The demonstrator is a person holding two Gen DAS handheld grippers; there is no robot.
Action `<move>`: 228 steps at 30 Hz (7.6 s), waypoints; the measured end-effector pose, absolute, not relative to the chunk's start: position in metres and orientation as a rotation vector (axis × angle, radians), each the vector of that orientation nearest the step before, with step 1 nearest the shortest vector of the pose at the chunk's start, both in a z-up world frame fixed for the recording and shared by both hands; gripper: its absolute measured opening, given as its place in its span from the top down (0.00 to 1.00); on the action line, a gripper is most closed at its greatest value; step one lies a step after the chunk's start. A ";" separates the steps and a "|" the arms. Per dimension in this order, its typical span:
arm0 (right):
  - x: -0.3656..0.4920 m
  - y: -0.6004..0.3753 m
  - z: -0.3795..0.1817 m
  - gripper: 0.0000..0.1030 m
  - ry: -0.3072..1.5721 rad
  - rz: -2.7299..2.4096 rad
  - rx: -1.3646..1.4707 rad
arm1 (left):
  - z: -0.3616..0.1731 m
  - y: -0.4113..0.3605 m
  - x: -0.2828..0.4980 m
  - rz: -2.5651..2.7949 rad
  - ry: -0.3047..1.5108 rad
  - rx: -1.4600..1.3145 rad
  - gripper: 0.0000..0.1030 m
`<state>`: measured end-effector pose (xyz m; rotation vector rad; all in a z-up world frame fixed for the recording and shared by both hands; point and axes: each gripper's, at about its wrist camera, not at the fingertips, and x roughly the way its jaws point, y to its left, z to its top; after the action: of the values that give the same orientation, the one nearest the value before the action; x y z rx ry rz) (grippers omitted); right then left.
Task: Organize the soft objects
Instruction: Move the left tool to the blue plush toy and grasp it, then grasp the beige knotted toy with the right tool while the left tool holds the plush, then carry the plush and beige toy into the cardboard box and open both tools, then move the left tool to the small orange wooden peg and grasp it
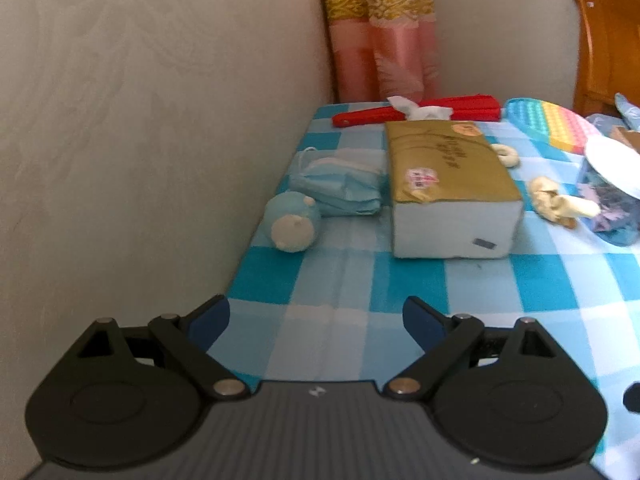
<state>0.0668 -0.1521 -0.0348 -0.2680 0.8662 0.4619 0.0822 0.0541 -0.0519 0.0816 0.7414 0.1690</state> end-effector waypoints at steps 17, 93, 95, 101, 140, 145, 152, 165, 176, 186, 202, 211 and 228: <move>0.107 -0.135 -0.052 0.00 0.899 0.524 -0.296 | -0.062 0.060 0.135 0.343 0.656 0.087 0.34; 0.121 -0.127 0.010 0.68 0.865 0.601 -0.532 | -0.028 0.068 0.074 0.126 0.758 -0.040 0.60; 0.111 -0.136 0.013 0.68 0.866 0.589 -0.519 | -0.025 0.062 0.066 0.096 0.763 -0.027 0.60; 0.092 -0.172 0.032 0.68 0.853 0.515 -0.481 | -0.019 0.045 0.046 0.006 0.783 -0.004 0.60; 0.063 -0.290 0.033 0.00 0.825 0.299 -0.263 | 0.010 -0.072 0.070 -0.365 0.872 0.166 0.60; 0.053 -0.280 0.019 0.00 0.827 0.282 -0.222 | 0.020 -0.097 0.084 -0.437 0.875 0.203 0.60; 0.047 -0.275 0.007 0.00 0.824 0.261 -0.172 | 0.042 -0.140 0.111 -0.559 0.844 0.235 0.60; 0.045 -0.278 0.003 0.00 0.824 0.254 -0.184 | 0.041 -0.217 0.198 -0.689 0.875 0.220 0.57; 0.047 -0.265 0.005 0.00 0.824 0.284 -0.203 | 0.036 -0.215 0.223 -0.629 0.849 0.186 0.12; 0.036 -0.259 0.012 0.00 0.816 0.280 -0.204 | 0.044 -0.166 0.189 -0.576 0.804 0.187 0.07; 0.027 -0.250 0.012 0.00 0.815 0.304 -0.193 | 0.005 -0.099 0.141 -0.476 0.790 0.172 0.07; 0.034 -0.255 0.010 0.00 0.812 0.318 -0.177 | -0.014 -0.096 0.145 -0.460 0.754 0.233 0.12; 0.051 -0.257 0.003 0.00 0.819 0.343 -0.175 | -0.046 -0.109 0.185 -0.394 0.811 0.254 0.63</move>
<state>0.0510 -0.2568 0.0029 -0.1752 0.8188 0.3430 0.1846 -0.1093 -0.0462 0.2538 0.8114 -0.3940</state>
